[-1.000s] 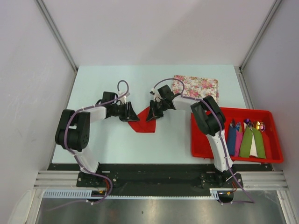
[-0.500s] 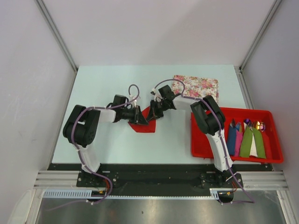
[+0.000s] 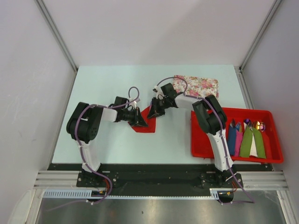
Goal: Place the utensils on the paper napkin and roll it up
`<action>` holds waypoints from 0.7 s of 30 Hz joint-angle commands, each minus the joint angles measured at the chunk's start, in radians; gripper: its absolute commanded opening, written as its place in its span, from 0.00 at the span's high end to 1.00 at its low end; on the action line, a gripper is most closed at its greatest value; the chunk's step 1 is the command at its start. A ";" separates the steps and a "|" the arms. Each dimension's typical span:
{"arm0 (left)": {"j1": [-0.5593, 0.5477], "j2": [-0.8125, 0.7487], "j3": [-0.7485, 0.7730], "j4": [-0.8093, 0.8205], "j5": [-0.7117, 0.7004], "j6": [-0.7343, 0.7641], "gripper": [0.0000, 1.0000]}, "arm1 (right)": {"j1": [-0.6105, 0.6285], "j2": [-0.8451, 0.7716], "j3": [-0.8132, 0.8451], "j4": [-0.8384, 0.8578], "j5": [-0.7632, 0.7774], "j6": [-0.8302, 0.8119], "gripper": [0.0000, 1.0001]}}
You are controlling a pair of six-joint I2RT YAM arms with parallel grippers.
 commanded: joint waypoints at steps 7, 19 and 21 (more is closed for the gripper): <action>-0.007 0.052 0.023 -0.092 -0.180 0.053 1.00 | 0.015 -0.117 0.091 -0.178 0.169 -0.255 0.92; -0.007 0.051 0.020 -0.089 -0.187 0.056 1.00 | 0.075 -0.067 0.117 -0.249 0.282 -0.330 0.97; -0.007 0.051 0.022 -0.091 -0.186 0.058 1.00 | 0.081 -0.032 0.138 -0.282 0.327 -0.351 0.99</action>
